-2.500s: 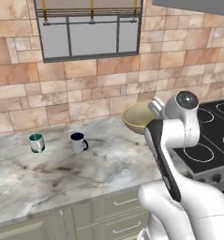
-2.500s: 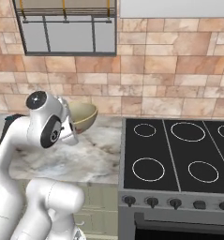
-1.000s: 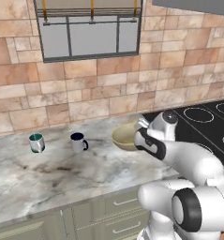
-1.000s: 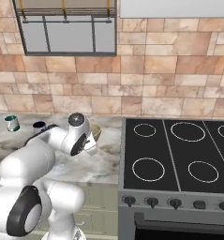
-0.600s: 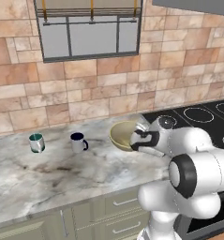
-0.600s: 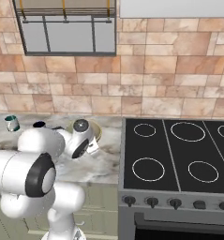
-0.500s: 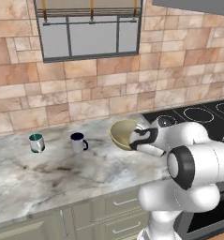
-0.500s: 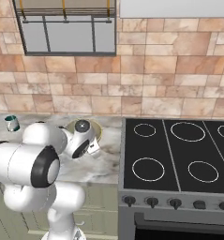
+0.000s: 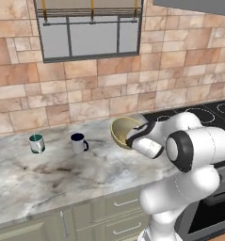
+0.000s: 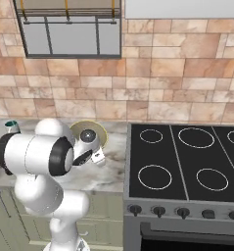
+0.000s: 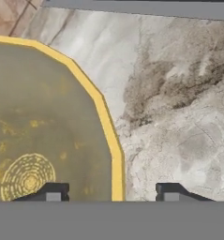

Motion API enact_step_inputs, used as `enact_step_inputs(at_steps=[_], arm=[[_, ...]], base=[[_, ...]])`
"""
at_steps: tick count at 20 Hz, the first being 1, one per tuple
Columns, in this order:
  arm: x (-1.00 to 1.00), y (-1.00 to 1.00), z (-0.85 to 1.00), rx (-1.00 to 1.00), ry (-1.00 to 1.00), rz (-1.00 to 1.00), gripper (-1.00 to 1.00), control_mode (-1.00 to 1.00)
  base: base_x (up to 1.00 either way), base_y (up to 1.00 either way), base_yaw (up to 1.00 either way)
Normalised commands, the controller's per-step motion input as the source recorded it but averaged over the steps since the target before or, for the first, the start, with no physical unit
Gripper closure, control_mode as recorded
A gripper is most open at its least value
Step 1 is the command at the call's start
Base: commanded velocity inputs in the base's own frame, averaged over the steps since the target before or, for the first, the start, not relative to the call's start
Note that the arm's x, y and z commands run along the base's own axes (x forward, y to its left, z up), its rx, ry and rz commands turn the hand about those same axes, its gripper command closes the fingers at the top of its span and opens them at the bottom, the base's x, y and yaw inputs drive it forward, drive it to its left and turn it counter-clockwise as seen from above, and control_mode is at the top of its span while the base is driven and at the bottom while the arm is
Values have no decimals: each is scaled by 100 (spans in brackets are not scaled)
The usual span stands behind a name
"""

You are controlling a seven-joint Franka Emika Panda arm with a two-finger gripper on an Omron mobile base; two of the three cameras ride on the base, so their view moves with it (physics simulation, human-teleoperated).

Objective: Clear the mugs and bowl far away from the sink.

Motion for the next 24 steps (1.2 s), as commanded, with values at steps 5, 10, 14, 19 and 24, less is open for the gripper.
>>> enact_step_inputs(at_steps=[5, 10, 14, 19, 24], arm=[[0, 0, 65, 5, 0, 0, -100, -100], [-9, 0, 99, 9, 0, 0, -100, -100], [-15, 0, 100, 9, 0, 0, -100, -100], [-17, 0, 100, 13, 1, 0, -100, -100], [-76, 0, 100, 12, 6, 0, -100, -100]], base=[[0, 0, 0], [0, 0, 0], [0, 0, 0], [0, 0, 0], [0, 0, 0]])
